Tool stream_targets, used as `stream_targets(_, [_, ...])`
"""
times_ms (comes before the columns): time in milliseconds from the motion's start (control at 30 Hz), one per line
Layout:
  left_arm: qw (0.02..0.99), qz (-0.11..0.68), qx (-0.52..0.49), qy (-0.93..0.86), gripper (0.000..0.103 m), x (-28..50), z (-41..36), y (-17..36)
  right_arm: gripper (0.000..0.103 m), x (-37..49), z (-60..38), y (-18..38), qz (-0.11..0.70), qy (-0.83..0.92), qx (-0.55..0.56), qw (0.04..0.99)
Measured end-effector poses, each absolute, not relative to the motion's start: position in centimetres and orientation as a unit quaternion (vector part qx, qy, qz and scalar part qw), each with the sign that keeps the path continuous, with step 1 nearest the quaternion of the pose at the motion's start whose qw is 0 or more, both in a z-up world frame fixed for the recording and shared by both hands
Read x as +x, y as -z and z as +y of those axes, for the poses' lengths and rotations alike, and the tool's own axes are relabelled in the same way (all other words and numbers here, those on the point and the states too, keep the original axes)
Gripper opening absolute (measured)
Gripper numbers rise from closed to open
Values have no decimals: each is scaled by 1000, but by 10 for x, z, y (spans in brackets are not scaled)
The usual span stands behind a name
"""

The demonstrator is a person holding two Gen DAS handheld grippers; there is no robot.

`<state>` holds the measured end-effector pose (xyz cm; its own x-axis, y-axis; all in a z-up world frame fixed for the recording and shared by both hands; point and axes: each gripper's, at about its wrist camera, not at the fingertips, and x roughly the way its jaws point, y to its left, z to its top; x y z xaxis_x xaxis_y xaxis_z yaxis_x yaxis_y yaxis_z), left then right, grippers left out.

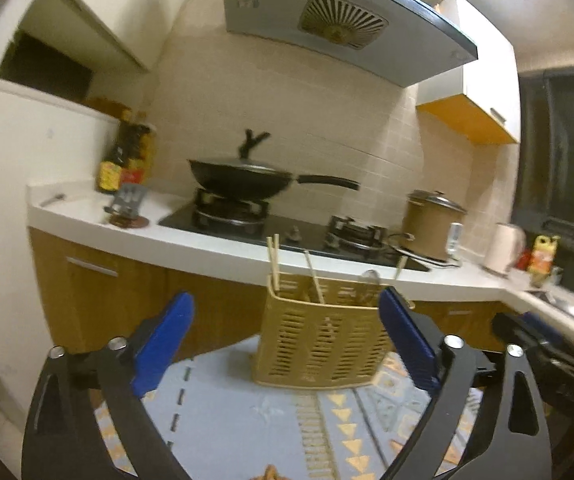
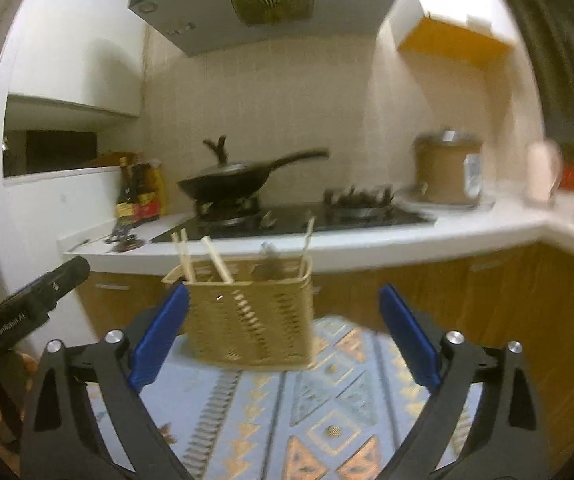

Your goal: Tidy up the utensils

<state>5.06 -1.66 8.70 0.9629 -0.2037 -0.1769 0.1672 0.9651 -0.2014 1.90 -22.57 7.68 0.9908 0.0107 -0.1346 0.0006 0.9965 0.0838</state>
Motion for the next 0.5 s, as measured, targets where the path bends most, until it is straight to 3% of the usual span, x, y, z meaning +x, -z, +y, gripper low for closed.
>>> stream_targets(500, [995,100,-5,11,95,57,-43,-45,95,34,-213,-43,101,35,-14,994])
